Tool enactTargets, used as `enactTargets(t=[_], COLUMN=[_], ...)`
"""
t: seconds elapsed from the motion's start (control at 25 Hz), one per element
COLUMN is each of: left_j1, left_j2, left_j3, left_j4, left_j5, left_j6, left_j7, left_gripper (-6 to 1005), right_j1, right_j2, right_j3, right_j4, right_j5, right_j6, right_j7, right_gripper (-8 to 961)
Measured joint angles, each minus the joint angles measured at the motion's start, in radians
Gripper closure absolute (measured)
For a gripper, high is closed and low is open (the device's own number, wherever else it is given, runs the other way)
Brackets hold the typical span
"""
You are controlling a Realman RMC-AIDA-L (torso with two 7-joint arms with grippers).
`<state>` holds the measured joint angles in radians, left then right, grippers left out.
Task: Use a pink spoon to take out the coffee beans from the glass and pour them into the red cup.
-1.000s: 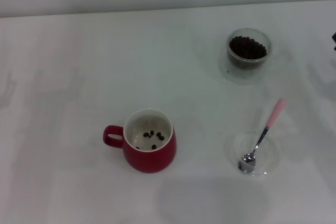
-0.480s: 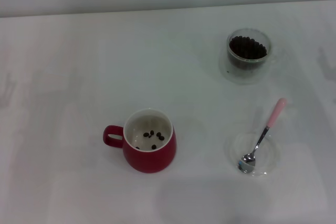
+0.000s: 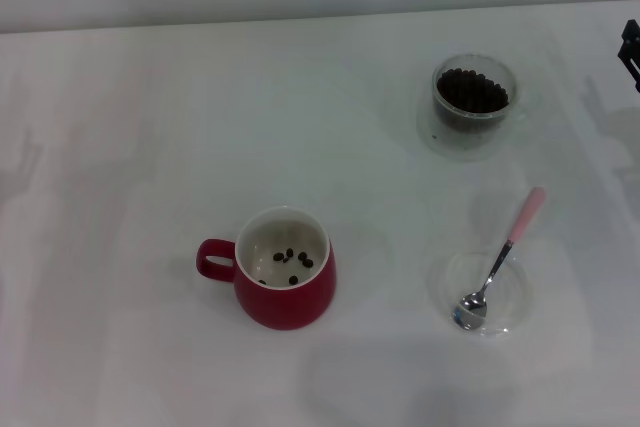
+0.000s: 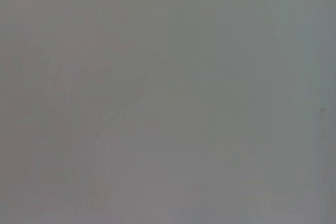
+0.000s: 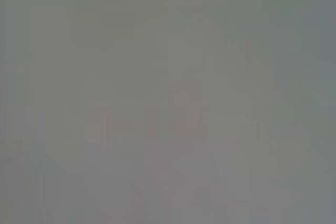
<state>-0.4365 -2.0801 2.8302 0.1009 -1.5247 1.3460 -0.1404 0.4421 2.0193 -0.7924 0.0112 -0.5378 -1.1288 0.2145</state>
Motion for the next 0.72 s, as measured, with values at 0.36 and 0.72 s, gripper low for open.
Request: enactTargets(t=[0.36, 0.72], left_j1=[-0.017, -0.042], left_j2=[0.006, 0.011], left_j3=[0.001, 0.004], left_j4=[-0.002, -0.027], left_j5=[0.001, 0.006], left_j6=[-0.028, -0.042], left_j7=[0.0, -0.002], left_gripper=[105, 106], right_j1=[0.0, 0.002], right_j2=[0.001, 0.001], right_j3=[0.004, 0.015], right_j4=[0.016, 0.025], right_j5=[0.006, 0.007], right_j6=[0.006, 0.034], right_j7=[-0.002, 0.001], right_gripper=[185, 185])
